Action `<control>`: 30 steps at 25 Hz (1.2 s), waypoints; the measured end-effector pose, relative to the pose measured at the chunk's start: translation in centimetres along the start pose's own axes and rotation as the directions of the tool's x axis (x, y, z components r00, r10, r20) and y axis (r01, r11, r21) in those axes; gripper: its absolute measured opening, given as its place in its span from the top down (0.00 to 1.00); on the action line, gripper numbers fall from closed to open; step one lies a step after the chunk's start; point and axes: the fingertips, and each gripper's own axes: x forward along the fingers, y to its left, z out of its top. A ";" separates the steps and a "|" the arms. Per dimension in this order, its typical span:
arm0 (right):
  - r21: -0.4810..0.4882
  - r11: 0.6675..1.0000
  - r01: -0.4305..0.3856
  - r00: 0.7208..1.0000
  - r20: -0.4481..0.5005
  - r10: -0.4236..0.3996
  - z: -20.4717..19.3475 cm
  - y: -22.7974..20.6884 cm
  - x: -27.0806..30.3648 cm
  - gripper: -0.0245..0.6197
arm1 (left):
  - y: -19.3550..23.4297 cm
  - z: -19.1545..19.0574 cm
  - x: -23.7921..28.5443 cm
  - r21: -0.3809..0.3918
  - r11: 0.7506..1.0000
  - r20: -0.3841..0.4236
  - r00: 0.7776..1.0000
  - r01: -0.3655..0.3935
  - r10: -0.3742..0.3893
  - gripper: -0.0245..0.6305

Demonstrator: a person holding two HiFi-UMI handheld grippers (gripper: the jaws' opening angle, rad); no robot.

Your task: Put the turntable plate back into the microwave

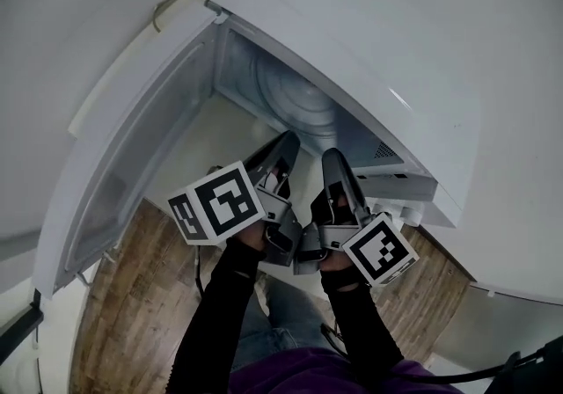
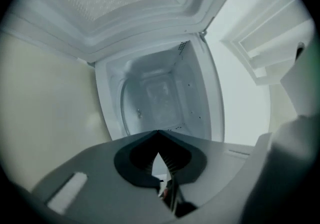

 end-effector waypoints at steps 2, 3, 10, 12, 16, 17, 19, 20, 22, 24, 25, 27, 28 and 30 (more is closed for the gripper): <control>-0.050 0.999 0.000 1.000 -0.019 -0.001 0.1 0.9 -0.9 0.84 | -1.0 -0.1 -1.2 0.079 0.996 0.029 0.999 -0.035 0.033 0.96; -0.091 0.996 -0.002 0.999 -0.032 0.000 0.1 1.5 -1.3 0.84 | -1.6 -0.1 -1.9 0.130 0.990 0.053 0.997 -0.055 0.049 0.96; -0.387 0.911 -0.144 0.989 -0.081 0.122 1.0 8.2 -2.7 0.89 | -7.9 1.9 -7.1 0.551 0.817 0.237 0.971 -0.169 0.041 0.96; -0.486 0.860 -0.157 0.987 -0.059 0.147 1.9 10.1 -3.9 0.92 | -9.7 1.9 -8.2 0.666 0.714 0.267 0.963 -0.218 0.046 0.96; -0.601 0.781 -0.170 0.980 -0.018 0.199 3.5 12.6 -5.8 0.95 | -13.0 1.3 -8.7 0.788 0.560 0.297 0.955 -0.256 0.020 0.96; -0.614 0.770 -0.173 0.977 -0.010 0.211 3.8 13.0 -6.2 0.95 | -13.7 1.1 -8.8 0.800 0.543 0.300 0.954 -0.256 0.008 0.96; -0.633 0.755 -0.174 0.973 0.005 0.229 4.2 13.6 -7.0 0.95 | -14.7 0.8 -9.0 0.817 0.519 0.303 0.953 -0.253 -0.012 0.96; -0.640 0.749 -0.174 0.972 0.012 0.236 4.5 13.7 -7.3 0.95 | -15.2 0.6 -9.0 0.824 0.508 0.302 0.953 -0.250 -0.021 0.96; -0.650 0.740 -0.173 0.969 0.021 0.246 4.8 13.8 -7.7 0.95 | -16.1 0.4 -8.9 0.834 0.497 0.297 0.954 -0.240 -0.038 0.96; -0.657 0.734 -0.170 0.967 0.034 0.254 5.3 14.0 -8.0 0.95 | -16.9 0.2 -8.9 0.839 0.494 0.293 0.955 -0.229 -0.055 0.96; -0.663 0.730 -0.169 0.965 0.038 0.258 5.5 14.0 -8.1 0.95 | -17.2 0.2 -8.8 0.842 0.489 0.295 0.953 -0.229 -0.063 0.96; -0.671 0.722 -0.167 0.964 0.041 0.261 5.9 14.0 -8.2 0.95 | -17.6 0.1 -8.8 0.848 0.472 0.309 0.949 -0.240 -0.071 0.96; -0.670 0.723 -0.167 0.964 0.042 0.262 5.9 14.0 -8.2 0.95 | -17.7 0.2 -8.9 0.850 0.464 0.317 0.946 -0.251 -0.071 0.96; -0.666 0.727 -0.169 0.963 0.044 0.264 5.8 14.0 -8.3 0.95 | -17.7 0.3 -9.1 0.852 0.449 0.331 0.941 -0.270 -0.063 0.96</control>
